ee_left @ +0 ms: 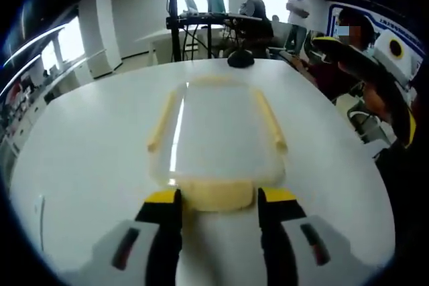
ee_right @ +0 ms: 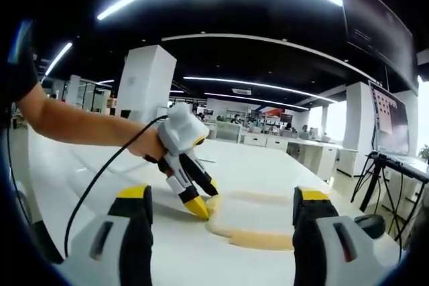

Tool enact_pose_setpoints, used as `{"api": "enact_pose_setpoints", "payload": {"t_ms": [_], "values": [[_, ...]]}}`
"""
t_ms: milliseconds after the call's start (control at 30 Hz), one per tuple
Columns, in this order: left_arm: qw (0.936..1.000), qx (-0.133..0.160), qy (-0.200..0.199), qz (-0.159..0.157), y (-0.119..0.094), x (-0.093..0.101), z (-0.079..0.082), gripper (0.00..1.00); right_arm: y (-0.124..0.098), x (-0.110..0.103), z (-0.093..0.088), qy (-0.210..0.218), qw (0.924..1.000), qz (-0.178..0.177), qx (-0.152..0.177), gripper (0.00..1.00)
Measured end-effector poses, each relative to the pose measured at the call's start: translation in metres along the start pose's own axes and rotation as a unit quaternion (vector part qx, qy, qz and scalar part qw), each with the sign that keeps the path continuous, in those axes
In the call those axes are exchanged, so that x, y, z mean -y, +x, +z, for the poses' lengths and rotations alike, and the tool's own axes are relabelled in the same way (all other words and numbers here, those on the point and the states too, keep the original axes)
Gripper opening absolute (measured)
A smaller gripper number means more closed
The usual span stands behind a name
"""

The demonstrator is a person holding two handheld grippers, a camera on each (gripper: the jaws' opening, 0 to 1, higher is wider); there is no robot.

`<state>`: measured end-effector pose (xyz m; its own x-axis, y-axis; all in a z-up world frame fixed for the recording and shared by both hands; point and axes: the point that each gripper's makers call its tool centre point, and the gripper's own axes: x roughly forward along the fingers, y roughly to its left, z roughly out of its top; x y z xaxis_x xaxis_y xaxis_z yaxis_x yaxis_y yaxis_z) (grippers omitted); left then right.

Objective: Snap each plastic latch of the storage box into its locked position after aligning the lid with the box until every specified latch is closed and the lid sits flush.

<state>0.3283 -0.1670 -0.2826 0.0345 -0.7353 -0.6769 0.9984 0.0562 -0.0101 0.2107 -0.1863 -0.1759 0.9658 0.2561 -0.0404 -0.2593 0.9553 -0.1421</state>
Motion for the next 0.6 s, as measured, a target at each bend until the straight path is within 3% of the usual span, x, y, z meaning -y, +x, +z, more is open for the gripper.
{"api": "enact_pose_setpoints", "payload": {"t_ms": [600], "values": [[1.0,0.001,-0.004,0.007,0.0007,-0.0045,-0.0002,0.41,0.0015,0.0002,-0.0021,0.0,1.0,0.001,-0.001,0.86]]}}
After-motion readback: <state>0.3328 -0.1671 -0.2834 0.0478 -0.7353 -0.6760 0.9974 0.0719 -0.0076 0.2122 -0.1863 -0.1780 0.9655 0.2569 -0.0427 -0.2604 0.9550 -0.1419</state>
